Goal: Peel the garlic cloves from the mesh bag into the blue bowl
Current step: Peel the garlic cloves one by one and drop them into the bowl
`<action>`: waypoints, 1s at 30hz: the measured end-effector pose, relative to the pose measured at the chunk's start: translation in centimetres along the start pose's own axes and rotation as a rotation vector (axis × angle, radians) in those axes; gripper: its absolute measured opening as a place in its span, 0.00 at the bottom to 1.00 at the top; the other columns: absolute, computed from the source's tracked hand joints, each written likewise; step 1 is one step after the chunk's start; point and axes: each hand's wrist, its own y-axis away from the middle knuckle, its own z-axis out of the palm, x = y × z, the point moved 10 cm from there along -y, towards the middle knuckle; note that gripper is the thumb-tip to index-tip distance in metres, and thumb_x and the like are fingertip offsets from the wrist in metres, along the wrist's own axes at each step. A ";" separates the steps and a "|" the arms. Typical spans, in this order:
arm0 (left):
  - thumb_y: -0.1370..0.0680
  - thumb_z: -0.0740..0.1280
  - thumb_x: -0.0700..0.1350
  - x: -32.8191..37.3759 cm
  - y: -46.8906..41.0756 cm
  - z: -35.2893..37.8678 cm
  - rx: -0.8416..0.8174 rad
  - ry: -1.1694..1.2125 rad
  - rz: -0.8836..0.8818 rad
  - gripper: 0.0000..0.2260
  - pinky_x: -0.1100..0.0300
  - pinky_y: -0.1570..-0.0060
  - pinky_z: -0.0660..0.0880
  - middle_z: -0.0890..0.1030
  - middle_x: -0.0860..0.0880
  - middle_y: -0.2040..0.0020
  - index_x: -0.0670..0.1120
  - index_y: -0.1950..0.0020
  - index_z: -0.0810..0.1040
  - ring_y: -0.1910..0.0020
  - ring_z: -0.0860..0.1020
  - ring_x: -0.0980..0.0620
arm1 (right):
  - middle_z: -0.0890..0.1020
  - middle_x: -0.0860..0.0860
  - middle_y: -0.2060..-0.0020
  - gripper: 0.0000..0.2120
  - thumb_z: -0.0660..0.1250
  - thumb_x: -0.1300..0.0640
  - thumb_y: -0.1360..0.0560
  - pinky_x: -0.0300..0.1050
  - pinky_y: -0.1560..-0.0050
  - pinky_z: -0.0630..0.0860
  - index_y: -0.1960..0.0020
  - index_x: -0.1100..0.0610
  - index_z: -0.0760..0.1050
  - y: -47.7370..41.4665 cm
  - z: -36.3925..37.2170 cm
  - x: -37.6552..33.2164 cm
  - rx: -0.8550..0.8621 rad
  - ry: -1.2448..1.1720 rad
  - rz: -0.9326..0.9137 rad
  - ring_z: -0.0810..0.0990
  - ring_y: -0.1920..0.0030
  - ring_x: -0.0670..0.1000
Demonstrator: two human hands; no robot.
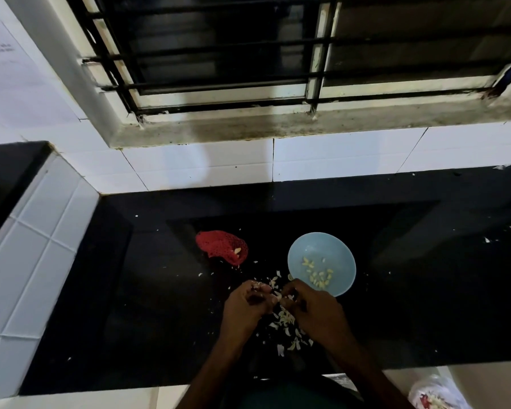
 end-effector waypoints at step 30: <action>0.26 0.75 0.36 0.4 -1.1 1.0 -0.005 -0.369 0.120 0.11 0.71 0.55 0.74 0.85 0.56 0.55 0.52 0.53 0.81 0.57 0.82 0.66 | 0.81 0.38 0.64 0.02 0.66 0.41 0.22 0.41 0.63 0.75 0.54 0.35 0.75 -1.6 -7.2 7.6 0.110 -0.017 0.281 0.79 0.62 0.39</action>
